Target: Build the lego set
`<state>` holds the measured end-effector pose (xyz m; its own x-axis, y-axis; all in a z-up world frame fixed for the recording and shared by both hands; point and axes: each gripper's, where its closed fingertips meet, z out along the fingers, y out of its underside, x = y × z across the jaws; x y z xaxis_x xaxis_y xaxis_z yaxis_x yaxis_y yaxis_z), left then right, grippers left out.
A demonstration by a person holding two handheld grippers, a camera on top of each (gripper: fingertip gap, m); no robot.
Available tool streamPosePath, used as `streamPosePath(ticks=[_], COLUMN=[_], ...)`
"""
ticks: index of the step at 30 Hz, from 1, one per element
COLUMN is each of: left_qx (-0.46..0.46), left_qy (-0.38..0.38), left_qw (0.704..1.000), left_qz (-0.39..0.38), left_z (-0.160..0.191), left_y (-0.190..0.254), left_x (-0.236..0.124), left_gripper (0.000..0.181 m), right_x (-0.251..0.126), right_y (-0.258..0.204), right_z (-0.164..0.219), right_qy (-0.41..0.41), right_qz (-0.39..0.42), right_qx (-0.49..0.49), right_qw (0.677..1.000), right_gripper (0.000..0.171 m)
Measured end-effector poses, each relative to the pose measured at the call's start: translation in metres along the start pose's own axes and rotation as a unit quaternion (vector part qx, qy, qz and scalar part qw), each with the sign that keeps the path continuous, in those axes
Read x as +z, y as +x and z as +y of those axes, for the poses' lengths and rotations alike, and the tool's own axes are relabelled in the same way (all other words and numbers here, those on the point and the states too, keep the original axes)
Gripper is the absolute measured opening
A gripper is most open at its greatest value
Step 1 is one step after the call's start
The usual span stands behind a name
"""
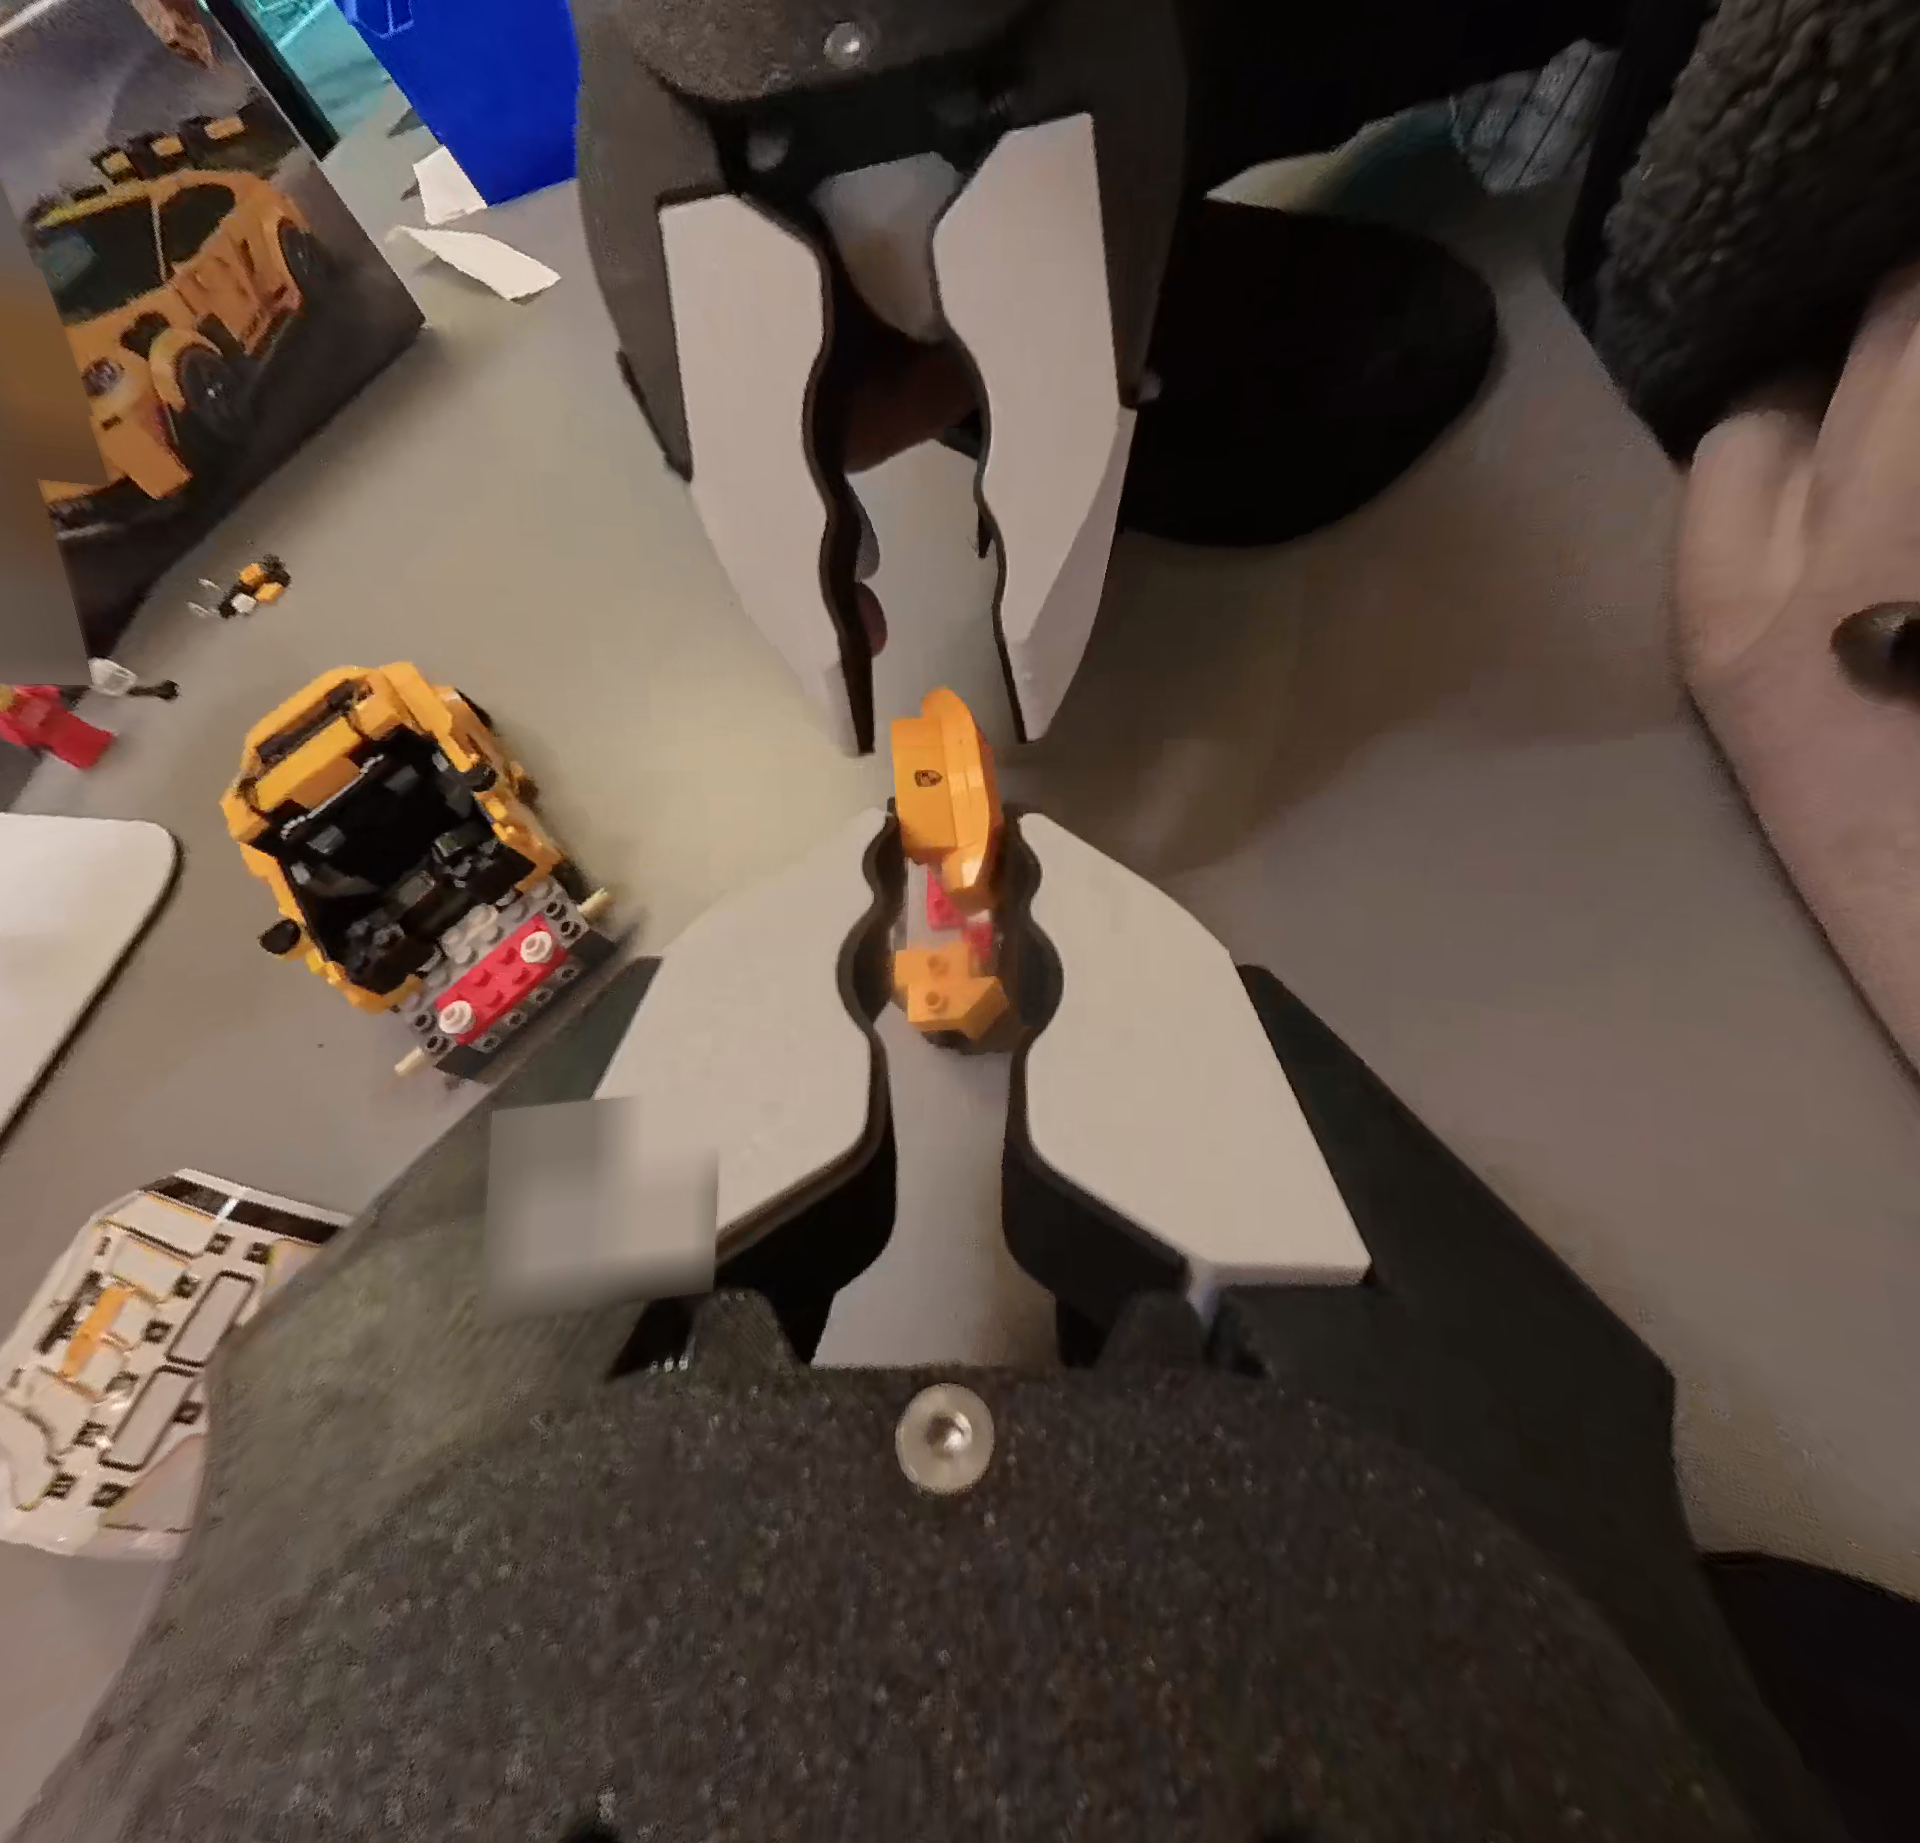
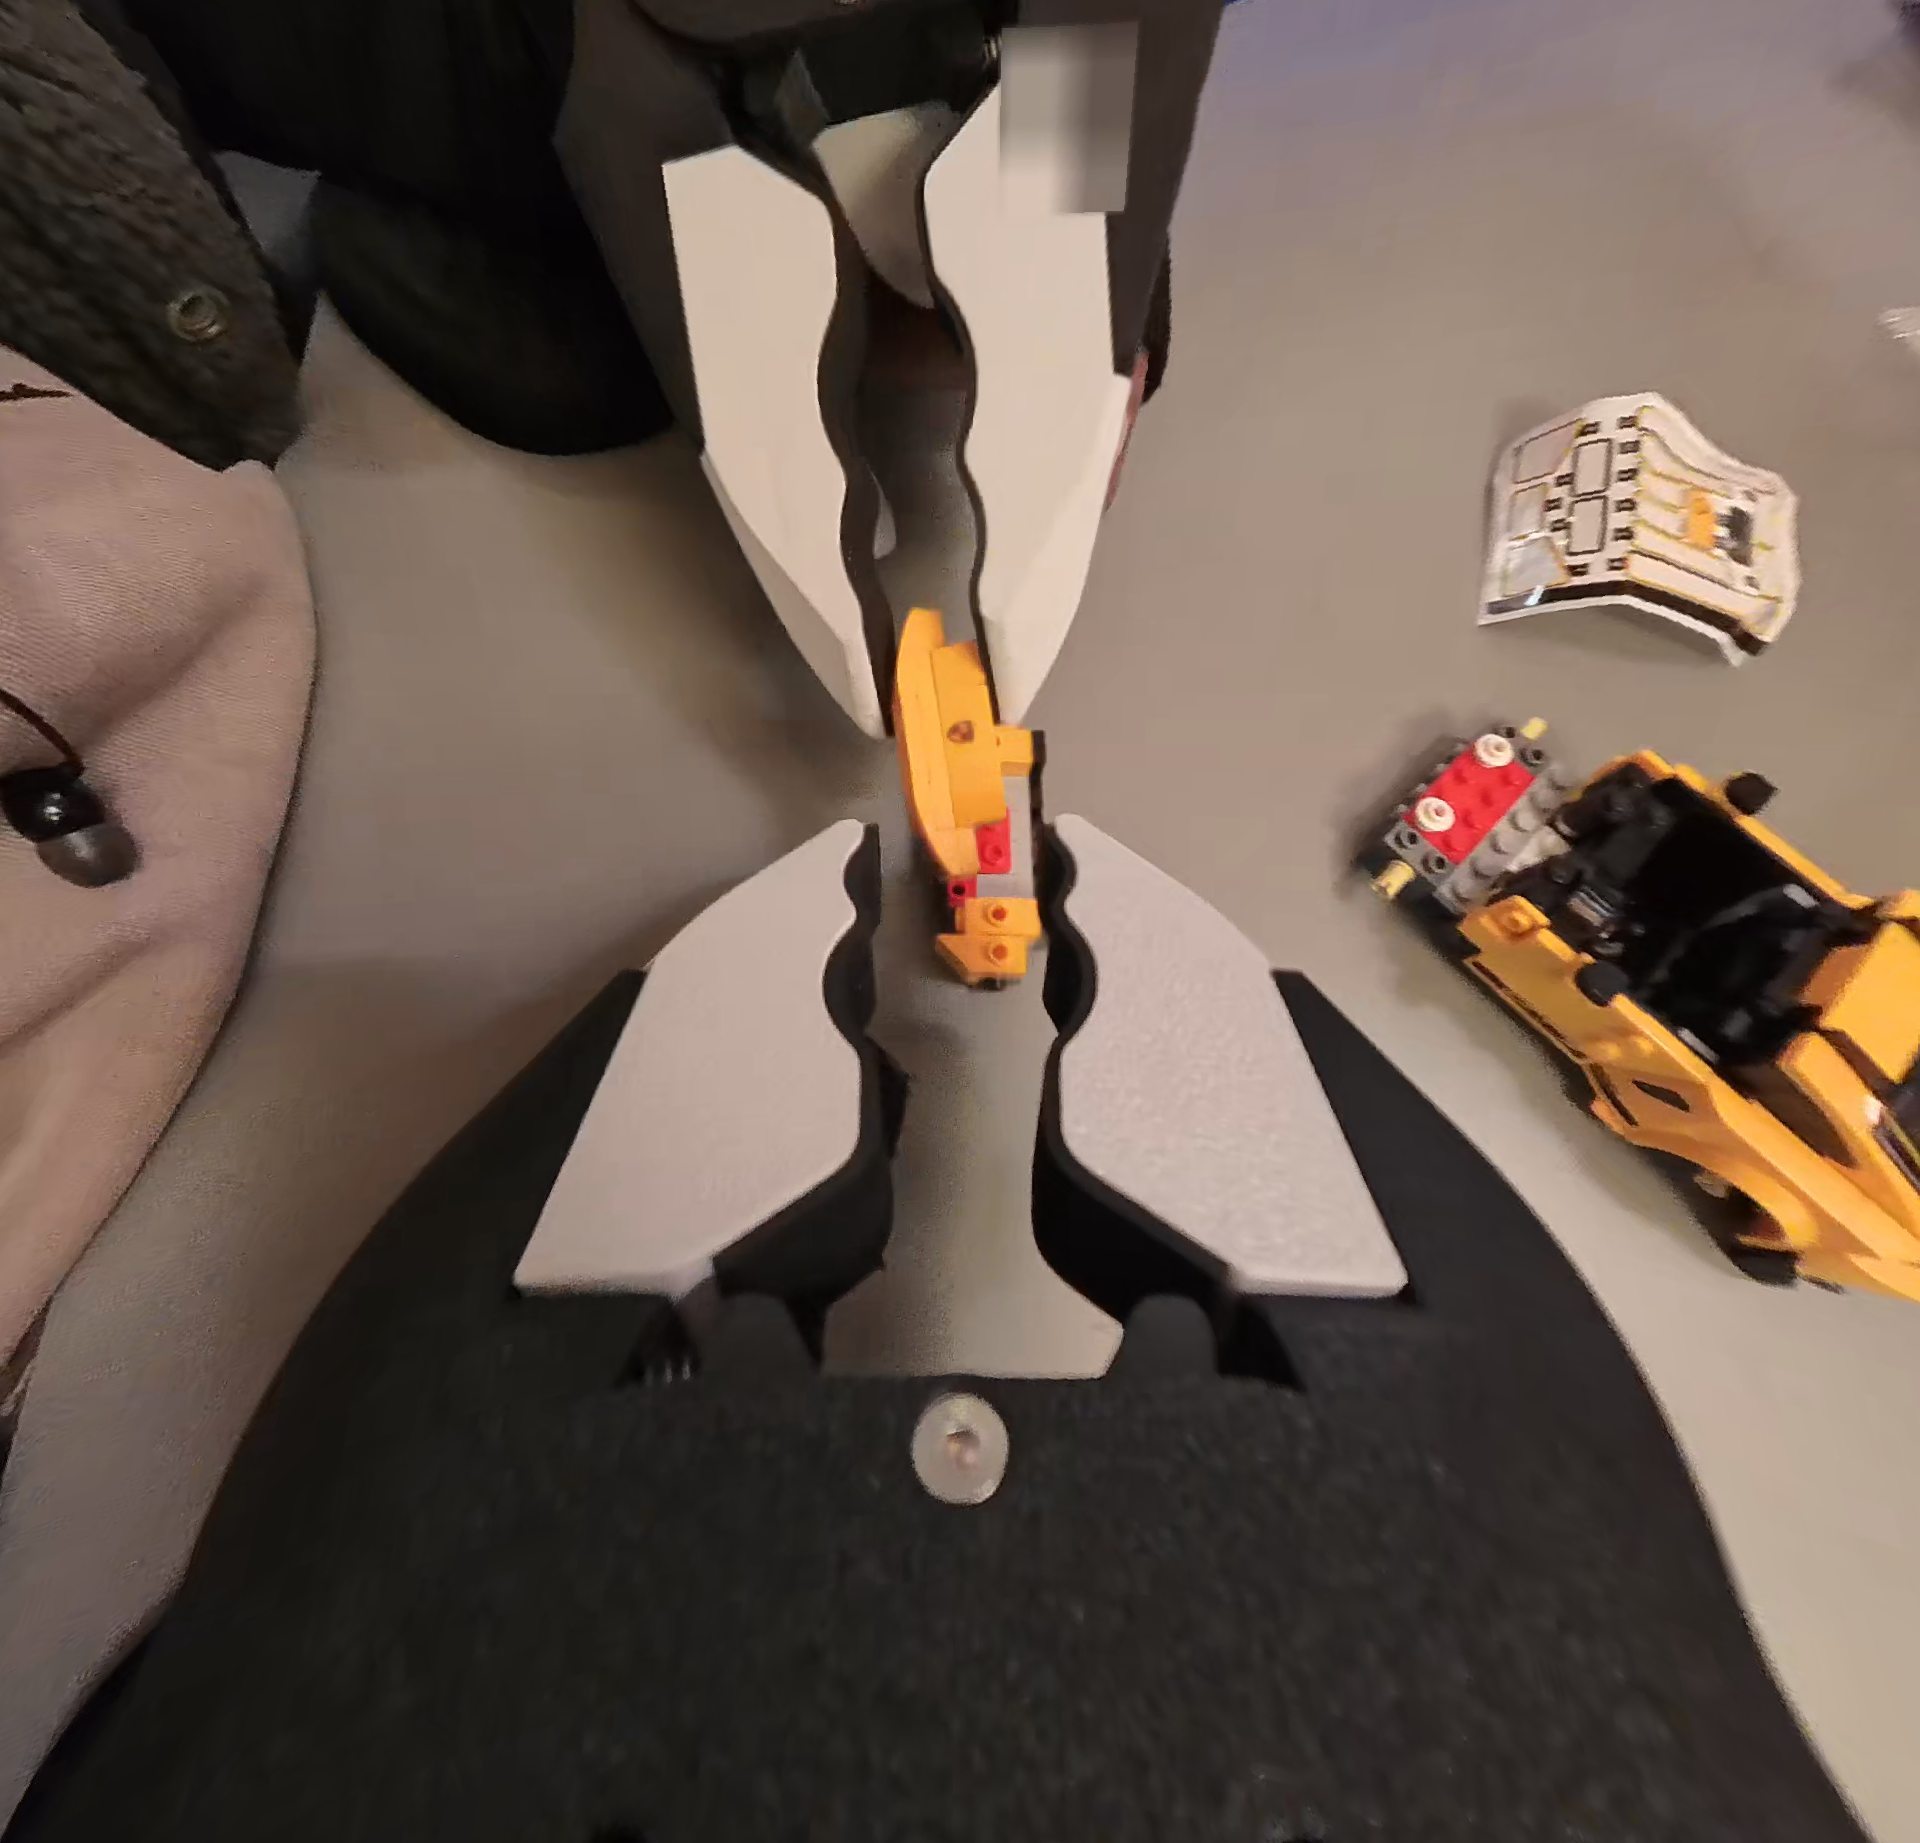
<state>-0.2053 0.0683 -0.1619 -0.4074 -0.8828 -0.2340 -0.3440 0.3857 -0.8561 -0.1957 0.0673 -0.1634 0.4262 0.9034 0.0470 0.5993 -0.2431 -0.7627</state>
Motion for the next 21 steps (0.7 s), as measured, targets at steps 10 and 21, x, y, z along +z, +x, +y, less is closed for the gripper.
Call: streamPosePath(ticks=[10, 21], left_qx=[0.033, -0.038], left_qy=[-0.022, -0.059], left_qw=[0.999, 0.997], left_qz=[-0.007, 0.019], left_z=[0.007, 0.026], left_y=[0.001, -0.001], left_x=[0.002, 0.0], left_gripper=[0.018, 0.029], right_x=[0.013, 0.015], right_y=[-0.002, 0.007], right_z=[0.0, 0.016], right_qy=[-0.026, -0.115], right_qz=[-0.01, 0.03], right_qx=[-0.034, -0.012], right_qw=[0.999, 0.993], right_gripper=[0.017, 0.017])
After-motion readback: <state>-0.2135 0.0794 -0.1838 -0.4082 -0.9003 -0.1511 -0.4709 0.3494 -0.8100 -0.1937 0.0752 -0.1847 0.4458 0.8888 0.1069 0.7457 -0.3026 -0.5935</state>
